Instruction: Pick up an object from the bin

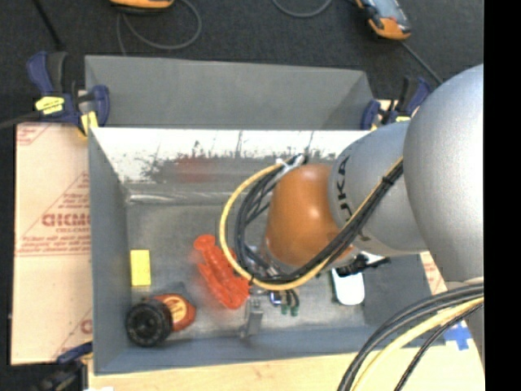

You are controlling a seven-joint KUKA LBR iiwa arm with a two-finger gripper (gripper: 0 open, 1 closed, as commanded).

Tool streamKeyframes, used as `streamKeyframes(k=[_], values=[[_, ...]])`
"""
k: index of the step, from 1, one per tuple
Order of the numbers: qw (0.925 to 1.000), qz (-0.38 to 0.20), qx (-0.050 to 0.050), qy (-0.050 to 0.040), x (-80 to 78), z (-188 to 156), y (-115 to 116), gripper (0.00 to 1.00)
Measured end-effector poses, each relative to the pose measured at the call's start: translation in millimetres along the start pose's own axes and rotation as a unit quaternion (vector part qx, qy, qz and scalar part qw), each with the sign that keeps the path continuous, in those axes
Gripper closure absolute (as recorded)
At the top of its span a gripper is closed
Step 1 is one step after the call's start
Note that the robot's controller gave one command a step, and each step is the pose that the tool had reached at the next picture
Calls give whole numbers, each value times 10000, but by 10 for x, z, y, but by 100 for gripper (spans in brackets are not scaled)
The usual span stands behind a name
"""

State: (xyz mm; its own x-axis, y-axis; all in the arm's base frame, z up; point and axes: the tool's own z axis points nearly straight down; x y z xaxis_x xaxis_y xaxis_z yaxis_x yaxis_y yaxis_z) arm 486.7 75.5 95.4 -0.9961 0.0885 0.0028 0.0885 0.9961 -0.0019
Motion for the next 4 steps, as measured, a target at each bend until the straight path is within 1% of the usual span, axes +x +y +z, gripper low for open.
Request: streamKeyframes(k=[1, 2, 3, 4], values=[[9998, 213, -14, -4, -319, 78, 281, 0], [9992, -385, -20, -105, -204, 196, 389, 100], [9990, -432, -20, -107, -162, 205, 392, 100], [9932, -1158, -20, -75, -705, 210, 314, 100]])
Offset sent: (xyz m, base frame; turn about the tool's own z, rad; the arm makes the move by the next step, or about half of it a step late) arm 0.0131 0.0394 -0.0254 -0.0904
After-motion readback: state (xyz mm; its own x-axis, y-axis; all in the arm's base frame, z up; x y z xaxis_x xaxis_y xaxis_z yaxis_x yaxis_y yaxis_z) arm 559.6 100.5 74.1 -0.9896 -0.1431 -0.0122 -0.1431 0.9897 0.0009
